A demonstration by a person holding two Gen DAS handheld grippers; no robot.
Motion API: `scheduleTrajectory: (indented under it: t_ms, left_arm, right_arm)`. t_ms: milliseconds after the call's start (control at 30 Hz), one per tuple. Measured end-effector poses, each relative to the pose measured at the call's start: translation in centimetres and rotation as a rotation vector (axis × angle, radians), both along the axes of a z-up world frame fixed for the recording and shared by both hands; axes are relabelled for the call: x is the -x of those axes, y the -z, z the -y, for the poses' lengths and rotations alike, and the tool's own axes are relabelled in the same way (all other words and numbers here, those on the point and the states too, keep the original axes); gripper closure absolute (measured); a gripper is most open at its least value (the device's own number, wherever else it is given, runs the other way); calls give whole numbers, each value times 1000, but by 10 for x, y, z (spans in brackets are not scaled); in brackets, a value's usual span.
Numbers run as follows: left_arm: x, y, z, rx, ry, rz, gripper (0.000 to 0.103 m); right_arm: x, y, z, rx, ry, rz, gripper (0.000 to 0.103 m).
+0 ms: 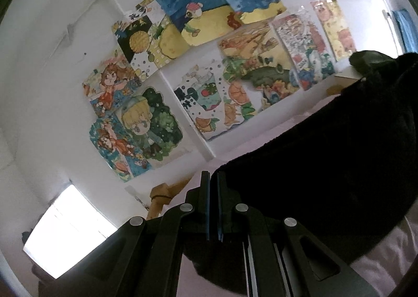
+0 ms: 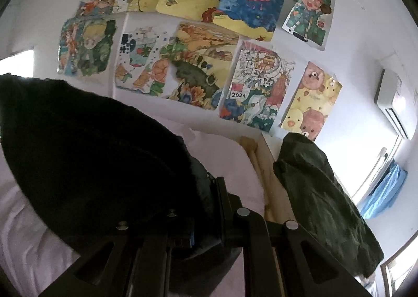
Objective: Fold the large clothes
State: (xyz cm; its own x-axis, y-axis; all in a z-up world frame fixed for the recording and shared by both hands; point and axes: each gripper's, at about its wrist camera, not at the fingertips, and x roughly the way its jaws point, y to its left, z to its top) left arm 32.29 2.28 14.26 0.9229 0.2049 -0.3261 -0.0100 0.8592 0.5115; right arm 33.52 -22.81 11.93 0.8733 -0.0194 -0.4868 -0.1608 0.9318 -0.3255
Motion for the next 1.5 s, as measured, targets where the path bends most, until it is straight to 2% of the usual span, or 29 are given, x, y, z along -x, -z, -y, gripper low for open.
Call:
scheduleTrajectory:
  t_ms: [133,200,267,333,467,600,700,800,833,967,1100,1167,1300,1400,1500]
  left_arm:
    - [-36,8,0,10,-28,38,101]
    - [-51,14,-3,-6,-59,80,103]
    - [-70,18,-13,22,-80,92,103]
    - [-92,27,-27,120,-80,50,103]
    - [-124,59,-43,219,-85,-30,103]
    - [-152,86,-66,368,-62,-175,103]
    - [-171,104,-89,503,-31,-290,103]
    - [-187,121,-115,707,8,-407,103]
    - [-191,124,-122,762,10,-430,101]
    - [-198,128,-141,902,29,-465,94]
    - [-196,123,-149,934,42,-416,73]
    - [-195,121,-148,923,34,-405,69]
    - [-197,128,-137,827,-10,-401,68]
    - [-190,132,-125,742,-59,-382,52]
    - [-173,128,-109,691,-36,-322,45]
  right_arm:
    - [-37,12,0,-6,8,2,91]
    - [-59,24,2,-15,5,-25,90]
    - [-77,37,2,-16,4,-53,90]
    - [-96,53,3,-9,7,-66,90]
    - [-120,74,8,-12,4,-94,90]
    - [-132,91,12,22,-3,-112,90]
    - [-141,99,18,8,-2,-140,90]
    - [-149,107,19,14,-5,-155,90]
    - [-152,109,18,19,-5,-157,90]
    - [-165,116,17,25,0,-166,90]
    - [-181,128,14,44,8,-183,90]
    - [-192,139,12,51,18,-208,90]
    - [-208,165,11,58,39,-265,88]
    - [-210,174,11,47,37,-276,85]
    - [-209,171,16,14,40,-276,82]
